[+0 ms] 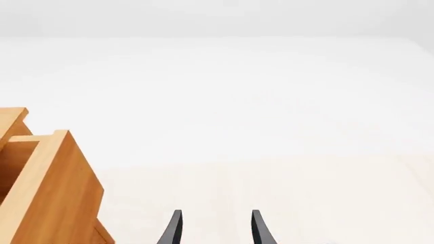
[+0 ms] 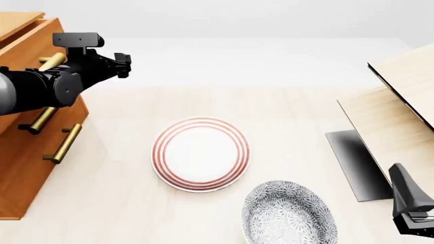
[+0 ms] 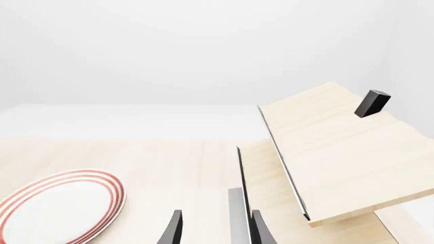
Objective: Close the top drawer of the cabinet.
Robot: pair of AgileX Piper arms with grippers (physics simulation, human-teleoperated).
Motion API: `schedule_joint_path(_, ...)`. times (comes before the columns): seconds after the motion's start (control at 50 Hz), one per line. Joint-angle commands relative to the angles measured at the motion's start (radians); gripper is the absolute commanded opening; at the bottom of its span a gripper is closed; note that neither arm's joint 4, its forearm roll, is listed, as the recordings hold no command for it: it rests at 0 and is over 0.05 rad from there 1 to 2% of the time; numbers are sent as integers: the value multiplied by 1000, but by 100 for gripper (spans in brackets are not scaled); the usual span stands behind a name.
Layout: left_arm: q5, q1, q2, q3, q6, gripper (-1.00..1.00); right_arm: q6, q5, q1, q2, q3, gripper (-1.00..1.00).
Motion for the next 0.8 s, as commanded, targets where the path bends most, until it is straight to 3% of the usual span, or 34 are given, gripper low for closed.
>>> schedule_joint_path(0.02, -10, 35, -4, 15, 2, 100, 0, 0, 0, 0, 0, 100)
schedule_joint_path(0.8, -26, 113, 0, 27, 3, 100, 0, -1, 0, 0, 0, 100)
